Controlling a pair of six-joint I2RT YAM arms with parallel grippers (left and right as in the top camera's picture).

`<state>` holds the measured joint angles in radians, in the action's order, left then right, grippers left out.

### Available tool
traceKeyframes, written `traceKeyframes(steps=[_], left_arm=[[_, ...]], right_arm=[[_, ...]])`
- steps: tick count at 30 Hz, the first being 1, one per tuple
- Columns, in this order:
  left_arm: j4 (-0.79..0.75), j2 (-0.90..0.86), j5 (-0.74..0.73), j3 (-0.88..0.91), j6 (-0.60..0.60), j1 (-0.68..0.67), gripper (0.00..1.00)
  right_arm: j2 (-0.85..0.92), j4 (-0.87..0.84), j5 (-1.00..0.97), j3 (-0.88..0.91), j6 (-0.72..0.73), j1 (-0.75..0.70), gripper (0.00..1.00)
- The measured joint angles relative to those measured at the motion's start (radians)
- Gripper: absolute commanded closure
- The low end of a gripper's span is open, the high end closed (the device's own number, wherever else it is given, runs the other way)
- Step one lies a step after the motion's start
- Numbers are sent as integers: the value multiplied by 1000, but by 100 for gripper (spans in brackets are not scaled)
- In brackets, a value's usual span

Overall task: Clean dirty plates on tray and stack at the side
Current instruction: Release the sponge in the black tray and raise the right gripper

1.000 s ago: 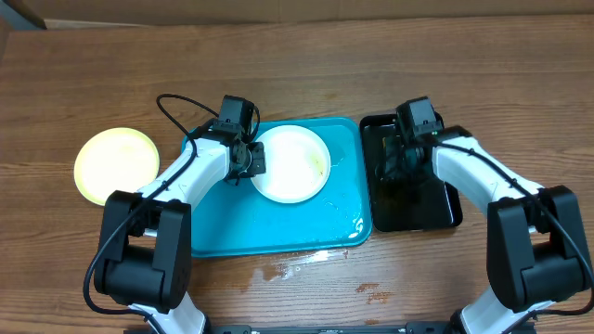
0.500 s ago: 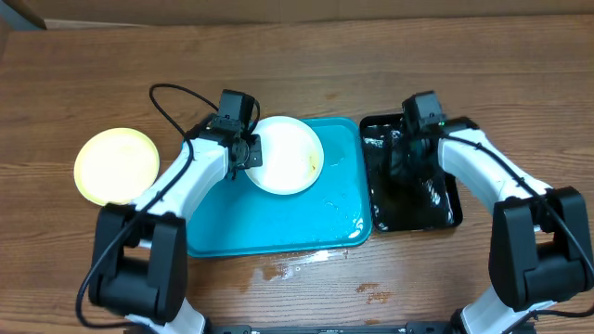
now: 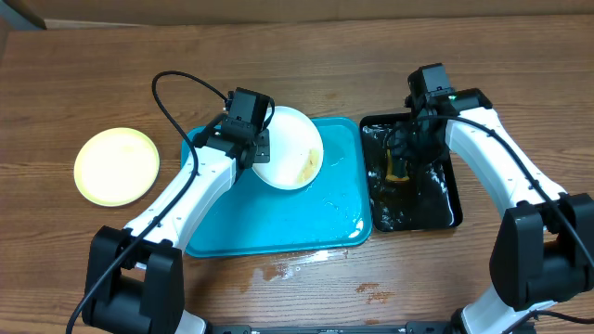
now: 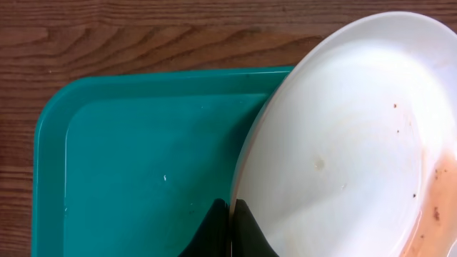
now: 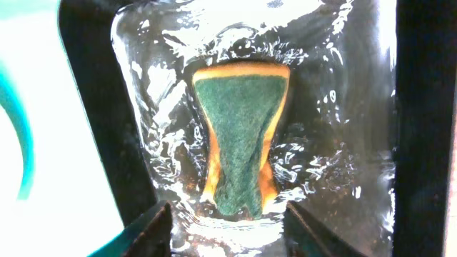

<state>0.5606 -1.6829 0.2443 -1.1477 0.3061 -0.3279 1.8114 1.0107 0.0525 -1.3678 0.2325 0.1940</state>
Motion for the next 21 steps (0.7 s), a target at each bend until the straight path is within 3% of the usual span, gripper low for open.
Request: traceKeyframes(steps=[11, 21], left_arm=[[23, 0, -18, -60, 0, 0, 96], [26, 0, -149, -159, 5, 0, 96]], right_arm=[[0, 30, 129, 0, -6, -132, 31], [0, 46, 142, 0, -24, -143, 25]])
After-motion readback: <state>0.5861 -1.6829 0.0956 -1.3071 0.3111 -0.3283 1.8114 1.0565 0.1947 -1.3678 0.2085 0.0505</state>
